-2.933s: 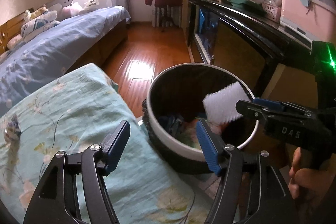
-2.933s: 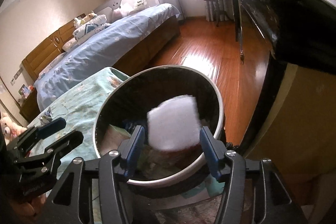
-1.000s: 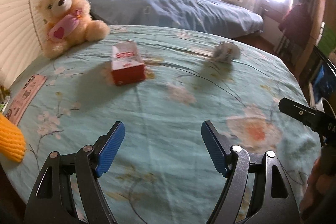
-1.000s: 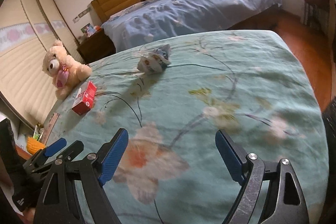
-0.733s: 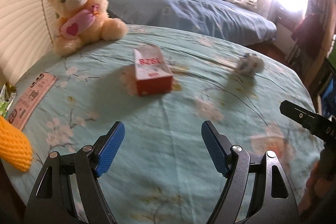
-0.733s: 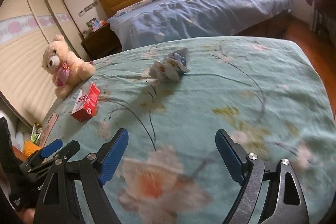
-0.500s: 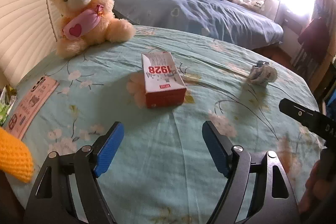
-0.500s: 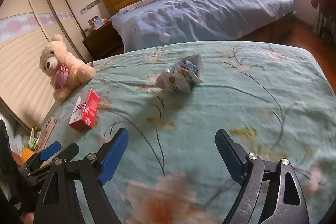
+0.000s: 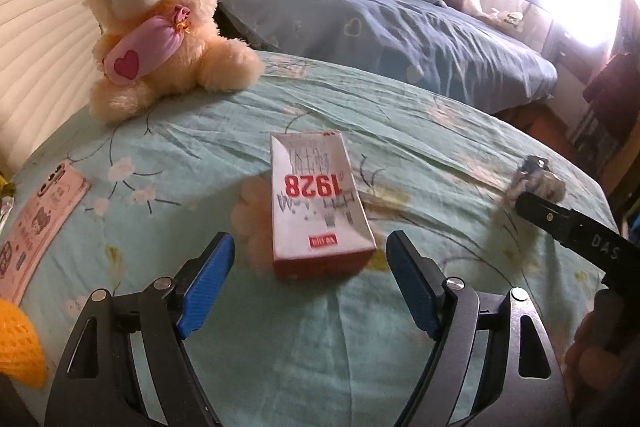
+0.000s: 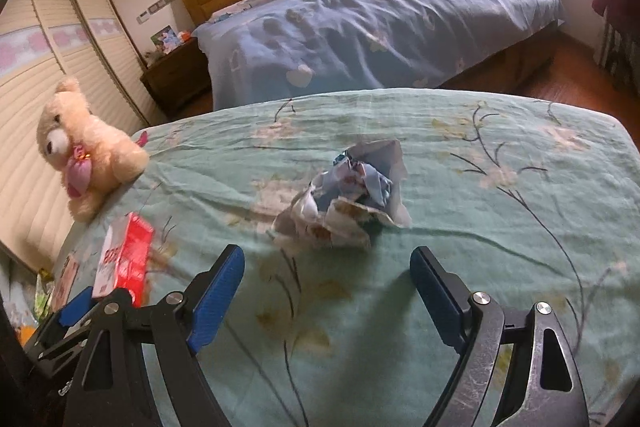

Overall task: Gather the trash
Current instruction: 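Move both open tools back over the bed toward the paper and red box, then grasp the red-white printed box with the left tool while the right tool grasps crumpled paper, then carry the red-white box and crumpled paper over the bin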

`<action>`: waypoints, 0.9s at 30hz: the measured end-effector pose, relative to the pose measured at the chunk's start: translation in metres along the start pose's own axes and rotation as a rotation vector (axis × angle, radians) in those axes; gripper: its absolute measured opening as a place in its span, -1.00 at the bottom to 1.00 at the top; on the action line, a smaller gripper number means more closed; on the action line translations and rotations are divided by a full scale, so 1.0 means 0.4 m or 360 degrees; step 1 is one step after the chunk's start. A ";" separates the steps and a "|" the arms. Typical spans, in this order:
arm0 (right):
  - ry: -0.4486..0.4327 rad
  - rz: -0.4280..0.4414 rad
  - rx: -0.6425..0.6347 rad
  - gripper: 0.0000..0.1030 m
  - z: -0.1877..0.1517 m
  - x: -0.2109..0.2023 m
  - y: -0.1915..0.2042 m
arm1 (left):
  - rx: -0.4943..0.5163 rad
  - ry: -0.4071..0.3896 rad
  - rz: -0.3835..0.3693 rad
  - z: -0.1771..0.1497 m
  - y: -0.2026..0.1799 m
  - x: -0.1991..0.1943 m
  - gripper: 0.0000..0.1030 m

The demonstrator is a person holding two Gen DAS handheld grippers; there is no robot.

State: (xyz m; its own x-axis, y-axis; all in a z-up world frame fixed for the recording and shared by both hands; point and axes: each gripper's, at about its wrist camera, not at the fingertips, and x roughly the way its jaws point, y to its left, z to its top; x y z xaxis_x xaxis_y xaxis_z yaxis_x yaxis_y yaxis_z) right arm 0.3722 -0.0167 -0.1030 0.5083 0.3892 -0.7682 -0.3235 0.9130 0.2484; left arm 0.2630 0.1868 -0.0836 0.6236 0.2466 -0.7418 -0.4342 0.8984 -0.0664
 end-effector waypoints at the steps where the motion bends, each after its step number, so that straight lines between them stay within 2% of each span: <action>1: 0.0004 -0.0003 0.0003 0.68 0.004 0.005 0.001 | -0.0003 0.0009 0.0014 0.002 -0.001 0.005 0.55; 2: -0.0001 -0.0001 0.0010 0.68 0.009 0.009 0.001 | -0.0002 0.0026 0.0025 0.004 -0.002 0.012 0.54; 3: -0.0005 0.0005 0.0023 0.68 0.013 0.011 -0.001 | 0.0001 0.0044 0.0030 0.004 -0.003 0.018 0.44; 4: -0.0010 -0.0001 0.0042 0.66 0.017 0.015 -0.004 | 0.0009 0.0061 0.0027 0.003 -0.006 0.024 0.24; 6: -0.0014 -0.0026 0.0051 0.65 0.020 0.020 -0.005 | 0.0029 0.0087 0.0029 -0.001 -0.012 0.033 -0.02; 8: -0.0018 -0.0061 0.0045 0.54 0.021 0.022 -0.002 | 0.0045 0.0083 0.0033 -0.002 -0.018 0.032 -0.01; 11: -0.0039 -0.0099 0.0062 0.15 0.017 0.015 -0.007 | 0.0051 0.0075 -0.0001 -0.003 -0.018 0.029 -0.02; 13: -0.0043 -0.0063 0.0075 -0.52 0.011 0.009 -0.014 | 0.0055 0.0064 -0.0024 -0.004 -0.018 0.025 -0.03; 14: -0.0041 -0.0037 0.0077 -0.58 0.007 0.005 -0.016 | 0.0065 0.0059 -0.0030 -0.004 -0.020 0.022 -0.03; 19: -0.0059 -0.0019 0.0037 -0.64 -0.043 -0.055 -0.024 | 0.0139 0.0025 -0.0078 -0.027 -0.048 -0.015 -0.03; 27: -0.0060 0.0055 0.0076 -0.65 -0.136 -0.165 -0.079 | 0.0287 0.0025 -0.0283 -0.105 -0.145 -0.106 -0.03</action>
State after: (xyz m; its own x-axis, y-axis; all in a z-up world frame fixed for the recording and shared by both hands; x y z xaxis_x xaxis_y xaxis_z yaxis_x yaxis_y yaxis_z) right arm 0.3056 -0.0779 -0.0923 0.5274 0.4239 -0.7363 -0.3031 0.9035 0.3030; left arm 0.2344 0.1091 -0.0762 0.6693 0.0743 -0.7392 -0.1943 0.9778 -0.0777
